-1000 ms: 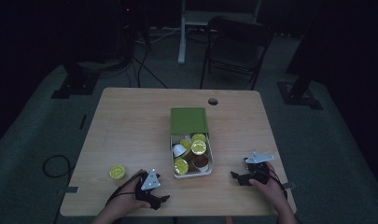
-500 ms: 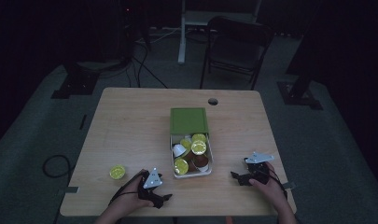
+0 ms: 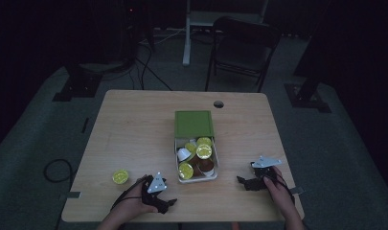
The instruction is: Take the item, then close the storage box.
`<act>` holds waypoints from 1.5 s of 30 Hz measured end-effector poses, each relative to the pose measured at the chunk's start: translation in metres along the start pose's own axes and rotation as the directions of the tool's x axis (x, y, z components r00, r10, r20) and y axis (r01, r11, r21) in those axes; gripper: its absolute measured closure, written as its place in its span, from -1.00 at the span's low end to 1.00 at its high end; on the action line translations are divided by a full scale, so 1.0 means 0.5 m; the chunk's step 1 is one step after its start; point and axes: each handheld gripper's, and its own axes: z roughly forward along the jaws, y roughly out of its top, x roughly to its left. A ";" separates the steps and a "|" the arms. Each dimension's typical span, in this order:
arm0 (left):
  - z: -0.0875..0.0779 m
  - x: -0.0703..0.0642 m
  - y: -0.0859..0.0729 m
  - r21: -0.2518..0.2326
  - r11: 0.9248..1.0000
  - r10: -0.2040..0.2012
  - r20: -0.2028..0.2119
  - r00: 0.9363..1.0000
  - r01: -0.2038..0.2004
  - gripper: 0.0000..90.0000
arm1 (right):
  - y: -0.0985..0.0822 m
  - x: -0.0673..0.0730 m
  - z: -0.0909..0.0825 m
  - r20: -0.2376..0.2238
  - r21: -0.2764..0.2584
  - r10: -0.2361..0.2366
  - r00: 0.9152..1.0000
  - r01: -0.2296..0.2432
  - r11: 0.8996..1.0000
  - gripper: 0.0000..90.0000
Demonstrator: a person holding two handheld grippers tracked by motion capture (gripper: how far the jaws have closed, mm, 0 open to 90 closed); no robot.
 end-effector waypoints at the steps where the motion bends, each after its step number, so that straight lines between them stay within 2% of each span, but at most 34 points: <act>1: 0.000 0.000 0.000 0.000 1.000 0.000 0.000 1.000 0.000 -0.67 | 0.000 0.000 0.000 0.000 0.000 0.000 1.000 0.000 1.000 -0.75; 5: 0.000 0.002 0.000 -0.001 1.000 -0.004 0.005 1.000 0.004 -0.67 | 0.000 0.000 0.000 0.000 0.000 0.000 1.000 0.000 1.000 -0.75; 11: -0.001 0.004 0.000 0.000 1.000 0.007 0.013 1.000 -0.007 -0.67 | 0.000 0.006 -0.001 0.024 0.000 0.022 0.999 -0.022 1.000 -0.75; 14: -0.003 0.004 0.000 0.000 1.000 -0.004 0.024 1.000 0.004 -0.67 | -0.001 0.008 -0.002 0.024 0.001 0.024 0.999 -0.024 1.000 -0.74; 17: -0.007 0.005 0.004 -0.009 1.000 -0.005 0.029 1.000 0.005 -0.67 | 0.001 0.015 -0.006 -0.009 0.002 0.032 0.999 -0.032 1.000 -0.75; 20: -0.011 0.006 0.011 -0.026 1.000 -0.004 0.015 1.000 0.004 -0.67 | 0.003 0.021 -0.008 -0.017 -0.007 0.029 0.999 -0.029 1.000 -0.75; 24: -0.015 0.005 0.022 -0.051 0.999 -0.002 0.009 1.000 0.002 -0.67 | 0.012 0.035 -0.015 -0.046 -0.038 0.020 0.999 -0.021 0.999 -0.75; 35: -0.014 0.003 0.036 -0.088 0.996 0.012 -0.004 1.000 -0.012 -0.67 | 0.021 0.061 -0.021 -0.069 -0.041 -0.042 0.997 0.039 0.998 -0.75; 40: -0.015 0.006 0.038 -0.102 0.995 0.001 -0.015 1.000 -0.003 -0.67 | 0.030 0.070 -0.026 -0.082 -0.062 -0.056 0.995 0.051 0.997 -0.75; 45: -0.015 0.008 0.043 -0.139 0.990 -0.013 -0.026 1.000 0.009 -0.67 | 0.040 0.083 -0.032 -0.105 -0.088 -0.071 0.992 0.062 0.994 -0.75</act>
